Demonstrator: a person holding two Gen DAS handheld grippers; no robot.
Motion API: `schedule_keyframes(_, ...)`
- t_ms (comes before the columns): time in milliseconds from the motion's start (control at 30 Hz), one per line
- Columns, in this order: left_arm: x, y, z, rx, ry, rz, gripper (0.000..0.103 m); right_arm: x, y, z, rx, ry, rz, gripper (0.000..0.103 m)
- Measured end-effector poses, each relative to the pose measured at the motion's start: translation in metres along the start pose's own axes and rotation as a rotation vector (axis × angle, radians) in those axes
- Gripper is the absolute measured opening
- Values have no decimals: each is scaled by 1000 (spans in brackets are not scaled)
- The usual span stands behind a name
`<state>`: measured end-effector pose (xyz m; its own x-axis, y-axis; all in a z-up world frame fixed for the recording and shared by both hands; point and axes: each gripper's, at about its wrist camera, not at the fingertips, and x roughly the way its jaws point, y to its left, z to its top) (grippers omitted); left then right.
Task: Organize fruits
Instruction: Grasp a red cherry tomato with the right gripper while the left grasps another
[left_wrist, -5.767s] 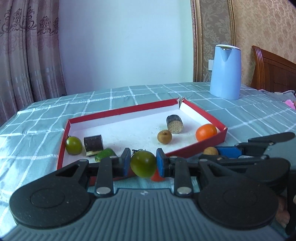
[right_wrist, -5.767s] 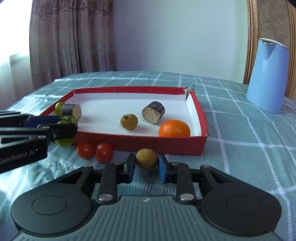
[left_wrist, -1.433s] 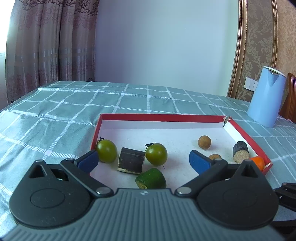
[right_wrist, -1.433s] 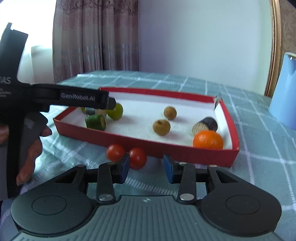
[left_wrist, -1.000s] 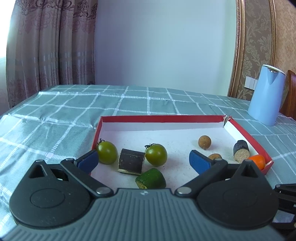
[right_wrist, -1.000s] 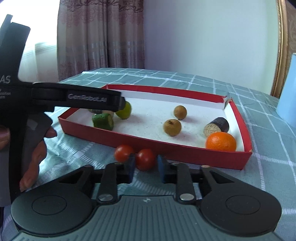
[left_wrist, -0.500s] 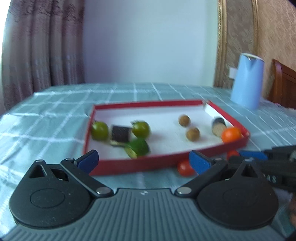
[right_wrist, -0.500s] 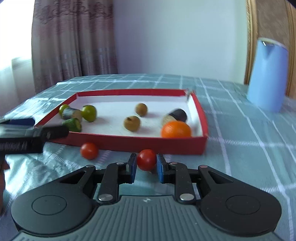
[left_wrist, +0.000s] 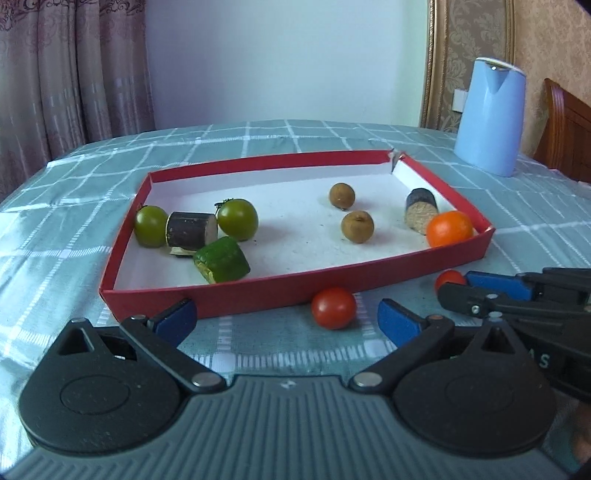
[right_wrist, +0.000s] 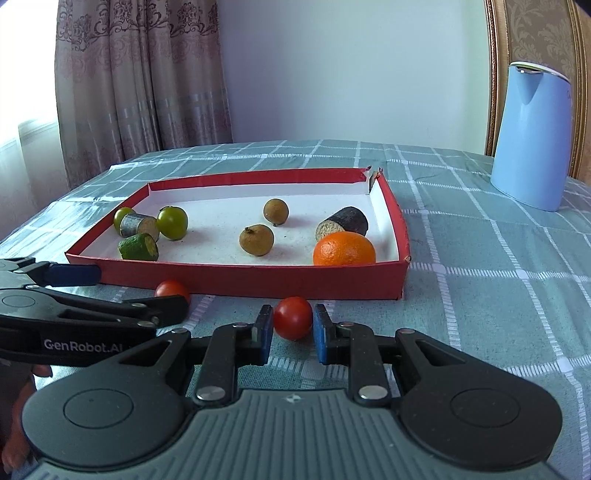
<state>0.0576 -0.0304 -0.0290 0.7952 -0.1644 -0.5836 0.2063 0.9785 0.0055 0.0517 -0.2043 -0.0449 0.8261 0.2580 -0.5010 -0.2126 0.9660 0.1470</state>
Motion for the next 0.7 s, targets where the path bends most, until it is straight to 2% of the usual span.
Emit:
schedule_keyframes(67,4,1,0,-10,20,0,101,0,0,0,-3,0,-1,22)
schedule_keyframes(133,7,6,-1,-37,37,-13,93,0,1,0,-7,0,-3,22)
schedule_keyframes(267,3,9,-3,-59,16,-25,85,0,1,0,-8,1,-4,22)
schedule_keyframes(400,-1,7,-4,-46,-1,-68,67,1,3,0,-17,2,-11,22)
schedule_keyframes(467,-1,5,-4,-34,-3,-72,62,1,3,0,-19,3,-13,22)
schedule_keyframes(500,-2,5,-4,-30,-6,-88,52,1,3,0,-19,3,-12,22)
schedule_keyframes(533,-3,5,-5,-26,-8,-122,37,1,3,0,-18,3,-12,22)
schedule_keyframes(600,-4,3,-6,-8,-9,-165,26,1,3,0,-19,3,-13,22)
schedule_keyframes(700,-4,1,-6,-3,-6,-159,25,1,3,-1,-19,3,-13,22)
